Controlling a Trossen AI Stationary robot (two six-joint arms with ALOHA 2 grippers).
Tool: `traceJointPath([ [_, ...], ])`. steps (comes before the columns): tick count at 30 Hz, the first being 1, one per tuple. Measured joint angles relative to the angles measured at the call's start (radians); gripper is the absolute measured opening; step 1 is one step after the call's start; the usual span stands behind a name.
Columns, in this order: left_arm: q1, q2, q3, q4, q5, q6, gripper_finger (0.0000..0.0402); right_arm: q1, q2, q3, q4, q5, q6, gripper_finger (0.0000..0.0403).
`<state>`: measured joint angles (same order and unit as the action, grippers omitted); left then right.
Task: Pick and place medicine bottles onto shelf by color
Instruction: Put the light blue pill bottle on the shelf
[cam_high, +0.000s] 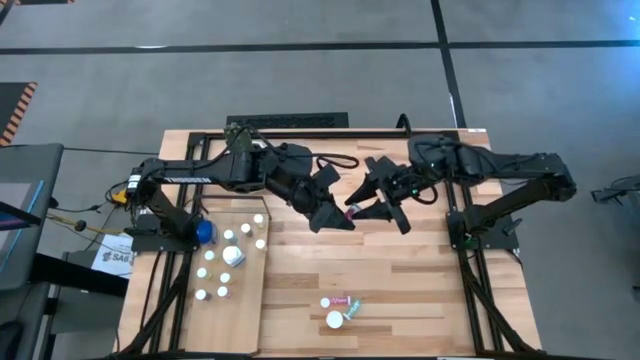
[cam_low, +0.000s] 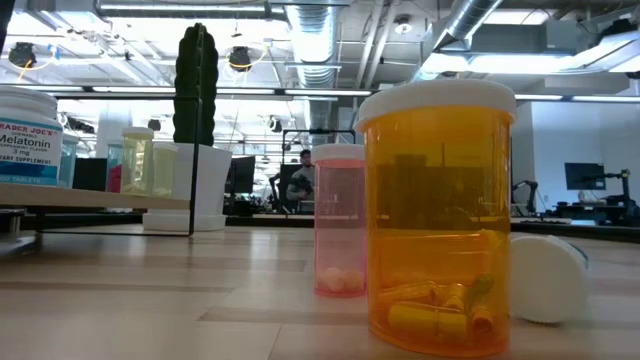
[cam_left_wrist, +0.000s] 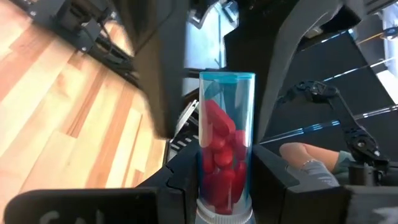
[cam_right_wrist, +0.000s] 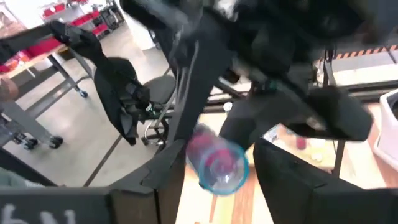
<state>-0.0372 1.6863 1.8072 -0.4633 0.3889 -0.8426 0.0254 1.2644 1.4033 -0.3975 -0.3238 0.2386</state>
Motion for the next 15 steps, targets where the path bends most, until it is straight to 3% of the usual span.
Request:
traceJointPath([
  [10,0.001,0.0,0.0,-0.019,0.0,0.01,0.0089,0.0,-0.007,0.0,0.018,0.004,0.0,0.0123],
  [15,0.001,0.0,-0.001,-0.018,-0.002,0.031,0.0089,0.001,-0.008,0.0,0.012,0.002,0.021,0.0113],
])
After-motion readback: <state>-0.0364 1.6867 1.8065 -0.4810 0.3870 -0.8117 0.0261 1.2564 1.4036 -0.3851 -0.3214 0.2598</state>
